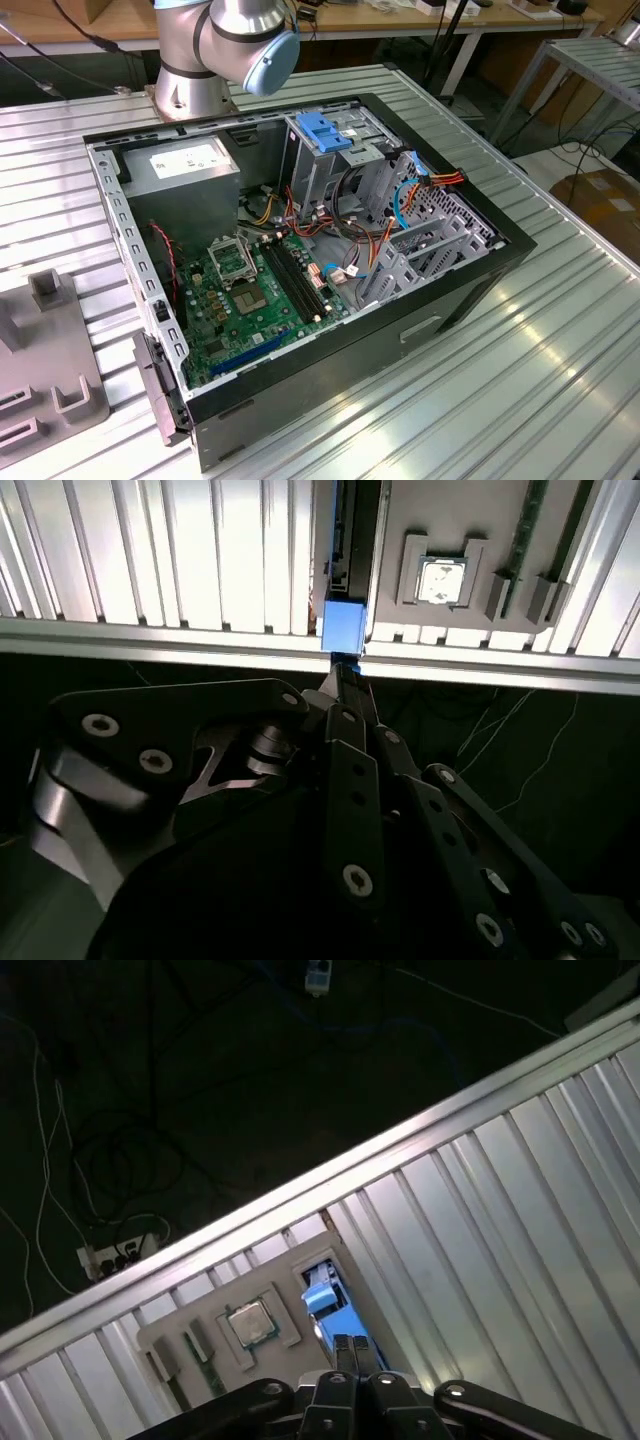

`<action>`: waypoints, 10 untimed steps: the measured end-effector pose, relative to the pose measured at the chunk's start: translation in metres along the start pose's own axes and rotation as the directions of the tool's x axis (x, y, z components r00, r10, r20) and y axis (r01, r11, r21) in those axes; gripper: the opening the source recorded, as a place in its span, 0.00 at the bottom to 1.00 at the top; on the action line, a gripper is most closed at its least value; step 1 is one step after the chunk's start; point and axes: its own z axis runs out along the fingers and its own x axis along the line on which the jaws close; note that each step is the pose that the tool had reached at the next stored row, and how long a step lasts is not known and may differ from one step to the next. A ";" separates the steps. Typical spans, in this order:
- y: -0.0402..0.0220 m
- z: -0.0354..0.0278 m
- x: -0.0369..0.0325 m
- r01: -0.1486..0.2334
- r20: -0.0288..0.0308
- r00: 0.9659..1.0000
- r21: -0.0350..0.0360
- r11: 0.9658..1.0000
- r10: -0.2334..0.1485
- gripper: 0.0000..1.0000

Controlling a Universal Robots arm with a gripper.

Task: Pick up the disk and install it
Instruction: 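Pick up the disk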

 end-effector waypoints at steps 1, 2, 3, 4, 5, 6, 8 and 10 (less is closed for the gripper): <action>0.0000 0.0000 0.0000 0.017 -0.001 1.000 0.000 1.000 -0.017 0.11; 0.0001 0.0000 0.0000 0.047 -0.002 0.999 -0.001 0.999 -0.047 0.11; 0.0000 0.0000 0.0000 0.073 -0.003 0.997 -0.002 0.997 -0.073 0.11; 0.0000 0.0001 0.0000 0.092 -0.004 0.996 -0.002 0.996 -0.092 0.11; 0.0000 0.0002 0.0000 0.112 -0.002 0.994 0.004 0.994 -0.112 0.11; 0.0000 0.0003 0.0000 0.118 -0.001 0.993 0.009 0.993 -0.118 0.11; -0.0001 0.0008 0.0000 0.130 0.000 0.991 0.017 0.991 -0.130 0.11; -0.0012 0.0012 -0.0006 0.148 0.000 0.989 0.017 0.989 -0.148 0.11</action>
